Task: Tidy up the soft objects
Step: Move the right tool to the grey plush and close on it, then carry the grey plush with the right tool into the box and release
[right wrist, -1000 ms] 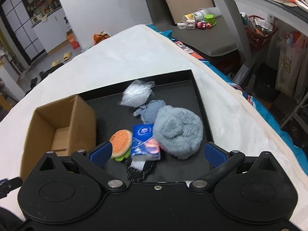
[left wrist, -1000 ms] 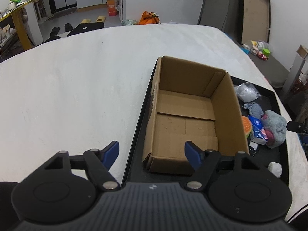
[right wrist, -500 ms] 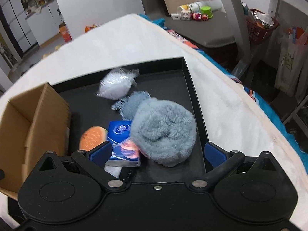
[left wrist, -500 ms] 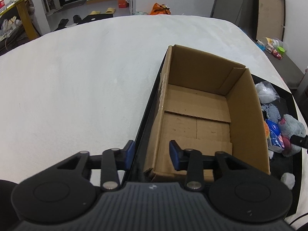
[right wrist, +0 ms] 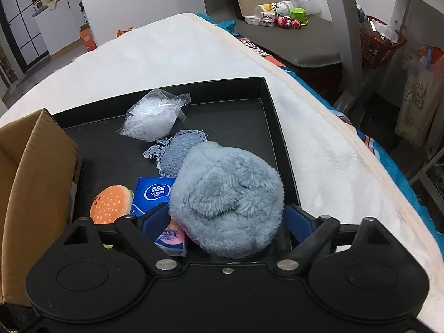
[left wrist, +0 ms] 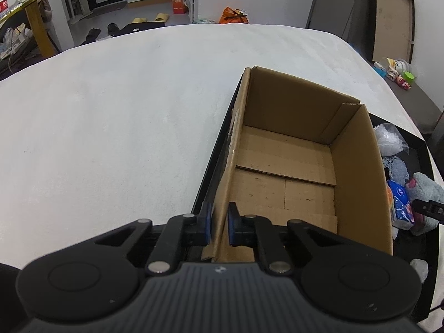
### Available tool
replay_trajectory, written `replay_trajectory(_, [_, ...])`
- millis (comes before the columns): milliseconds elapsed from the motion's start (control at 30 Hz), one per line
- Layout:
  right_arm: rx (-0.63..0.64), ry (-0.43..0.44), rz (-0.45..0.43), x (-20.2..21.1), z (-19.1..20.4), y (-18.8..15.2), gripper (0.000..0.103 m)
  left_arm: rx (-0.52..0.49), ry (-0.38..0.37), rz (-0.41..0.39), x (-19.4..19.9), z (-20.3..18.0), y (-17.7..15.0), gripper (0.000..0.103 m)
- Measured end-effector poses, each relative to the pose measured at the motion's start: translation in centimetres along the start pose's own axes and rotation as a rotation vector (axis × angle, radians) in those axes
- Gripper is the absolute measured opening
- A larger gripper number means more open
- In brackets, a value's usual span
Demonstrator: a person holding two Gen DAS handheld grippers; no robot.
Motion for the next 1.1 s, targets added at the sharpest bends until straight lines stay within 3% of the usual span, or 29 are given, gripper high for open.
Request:
replay_trajectory(33, [0.003,-0.002,0.001,-0.1,0.1,0.0,0.073,-0.003,-0.005,-0.002,0.1,0.1,-0.1,0.011])
replay_trajectory(167, [0.018,-0.016,-0.019,-0.1,0.5,-0.2,0.066,-0.018,-0.017,-0.001,0.0,0.3,-0.1,0.011])
replay_trajectory(400, [-0.047,-0.002,-0.01,1.9,1.0,-0.1,0.065,-0.054,-0.02,-0.006,0.0,0.3,0.1,0.01])
replay_trajectory(700, [-0.04,0.021,-0.042,4.6,3.0,-0.3,0.065,-0.066,-0.025,-0.006,0.0,0.2,0.2,0.01])
replay_trajectory(1100, [-0.007,0.115,-0.103,8.5,6.7,0.0,0.065,-0.089,-0.045,-0.021,0.4,0.0,0.1,0.01])
Point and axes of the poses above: each gripper's, at about its wrist camera, not at the fingertips, and x roughly against the way its jaws point, z to its left, y to its top, the point moved 7 cm from there along -x, roughly the way its jaws point, and after that the axes turned 9 degrees about -x, right-handed, at the moved point
